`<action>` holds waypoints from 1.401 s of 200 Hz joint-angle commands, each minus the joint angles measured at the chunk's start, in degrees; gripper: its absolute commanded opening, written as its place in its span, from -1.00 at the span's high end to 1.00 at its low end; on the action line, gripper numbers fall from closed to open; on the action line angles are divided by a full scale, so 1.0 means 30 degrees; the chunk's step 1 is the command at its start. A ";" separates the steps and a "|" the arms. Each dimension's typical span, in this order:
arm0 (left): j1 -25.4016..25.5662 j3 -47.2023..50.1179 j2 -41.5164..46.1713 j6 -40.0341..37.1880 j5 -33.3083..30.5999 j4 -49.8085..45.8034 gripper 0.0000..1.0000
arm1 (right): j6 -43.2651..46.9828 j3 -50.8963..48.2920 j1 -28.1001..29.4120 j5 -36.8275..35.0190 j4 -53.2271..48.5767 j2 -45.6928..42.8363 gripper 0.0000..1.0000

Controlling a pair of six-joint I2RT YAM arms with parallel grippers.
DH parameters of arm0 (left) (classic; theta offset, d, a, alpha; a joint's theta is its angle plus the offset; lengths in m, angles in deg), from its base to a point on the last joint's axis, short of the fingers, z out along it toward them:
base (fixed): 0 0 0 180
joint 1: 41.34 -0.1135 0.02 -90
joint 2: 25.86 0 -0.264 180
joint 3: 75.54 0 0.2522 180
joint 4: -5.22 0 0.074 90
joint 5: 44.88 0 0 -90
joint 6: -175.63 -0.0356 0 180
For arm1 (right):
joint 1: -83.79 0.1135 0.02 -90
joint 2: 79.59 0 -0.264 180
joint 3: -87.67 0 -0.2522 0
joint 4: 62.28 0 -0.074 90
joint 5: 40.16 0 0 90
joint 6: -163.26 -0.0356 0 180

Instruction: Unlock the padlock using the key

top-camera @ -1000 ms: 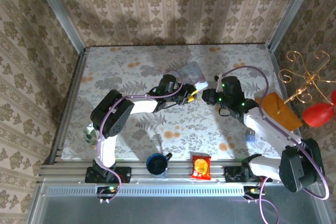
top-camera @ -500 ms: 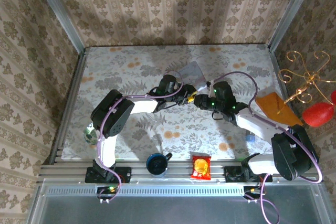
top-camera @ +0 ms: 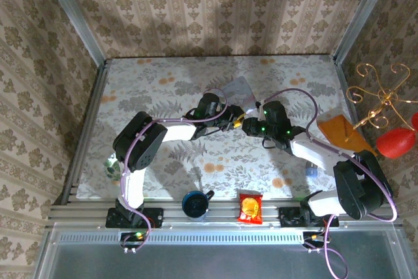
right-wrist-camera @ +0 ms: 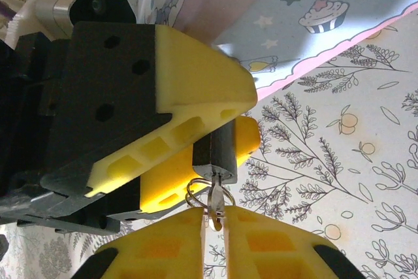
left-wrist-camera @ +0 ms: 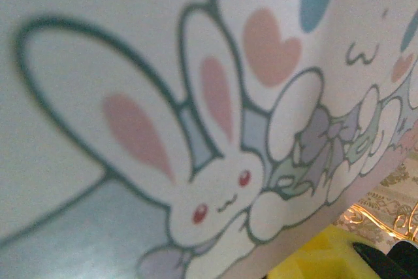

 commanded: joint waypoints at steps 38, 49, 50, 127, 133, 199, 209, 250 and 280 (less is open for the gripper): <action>0.0000 -0.0028 -0.0234 -0.0007 0.0175 0.0587 1.00 | -0.3229 -0.1042 -0.0919 0.1989 0.4835 0.1566 0.92; -0.0002 -0.0039 -0.0240 0.0022 0.0160 0.0691 1.00 | -0.4303 -0.1476 -0.1244 0.3129 0.6582 0.2229 0.96; -0.0001 -0.0033 -0.0252 0.0022 0.0153 0.0707 1.00 | -0.4391 -0.1529 -0.1277 0.3221 0.6758 0.2288 0.96; -0.0143 0.0379 -0.0081 0.0227 -0.0029 0.1745 1.00 | -1.5117 -0.2137 -0.2126 0.8079 2.3364 1.0578 1.00; -0.0154 0.0408 -0.0088 0.0264 -0.0029 0.1804 1.00 | -1.5651 -0.1895 -0.2126 0.8214 2.3559 1.1039 1.00; -0.0301 0.0852 -0.0011 0.0396 -0.0178 0.2448 1.00 | -1.5929 -0.1453 -0.2040 0.8035 2.3462 1.1153 1.00; -0.0322 0.0859 -0.0098 0.0425 -0.0151 0.2452 1.00 | -1.6227 -0.1366 -0.2016 0.8034 2.3512 1.1406 1.00; -0.0363 0.1035 -0.0359 0.0565 -0.0132 0.2632 1.00 | -1.6717 -0.1024 -0.2023 0.8295 2.3468 1.1663 1.00; -0.0364 0.0998 -0.0315 0.0433 -0.0124 0.2511 1.00 | -1.7032 -0.1374 -0.2168 0.7873 2.3360 1.2235 1.00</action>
